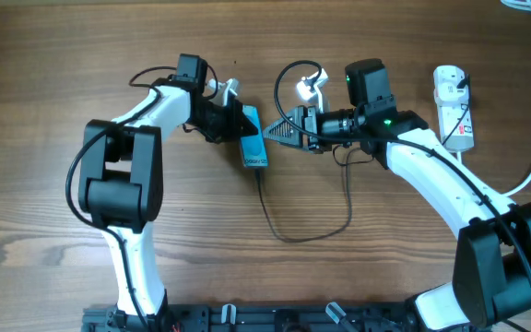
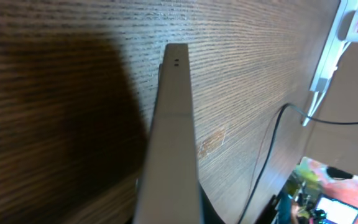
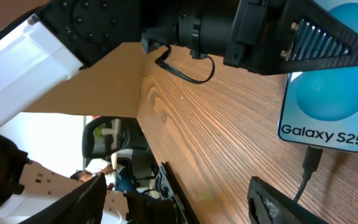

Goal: Plug charger to phone and switch on socket
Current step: 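Lower the plugged phone onto the table and release both grippers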

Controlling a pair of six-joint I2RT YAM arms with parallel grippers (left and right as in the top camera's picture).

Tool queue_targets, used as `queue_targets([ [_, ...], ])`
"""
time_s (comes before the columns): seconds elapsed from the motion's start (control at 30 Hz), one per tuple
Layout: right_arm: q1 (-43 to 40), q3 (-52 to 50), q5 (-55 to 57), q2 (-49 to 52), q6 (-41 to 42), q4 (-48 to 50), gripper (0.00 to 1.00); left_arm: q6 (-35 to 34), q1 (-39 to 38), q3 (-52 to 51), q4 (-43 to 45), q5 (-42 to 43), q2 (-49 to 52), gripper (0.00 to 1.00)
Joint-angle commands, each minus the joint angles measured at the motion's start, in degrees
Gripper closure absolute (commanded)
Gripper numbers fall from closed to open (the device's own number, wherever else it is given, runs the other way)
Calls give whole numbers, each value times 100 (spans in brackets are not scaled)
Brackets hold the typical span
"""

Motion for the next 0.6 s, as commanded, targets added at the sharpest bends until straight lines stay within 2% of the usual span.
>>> queue_targets([
  [0.0, 17, 85, 105, -90, -116, -4, 27, -190, -20, 0, 195, -149, 221, 87],
  [0.17, 17, 85, 256, -90, -118, -7, 25, -184, -20, -11, 208, -278, 221, 83],
  [0.27, 17, 85, 289, -90, -118, -7, 24, -184, -20, -11, 155, -498, 221, 77],
  [0.43, 17, 85, 317, -87, -120, -7, 23, -184, -20, -26, 144, -496, 223, 76],
  [0.57, 17, 85, 317, -87, -170, -9, 22, -184, -20, -26, 146, -496, 223, 64],
])
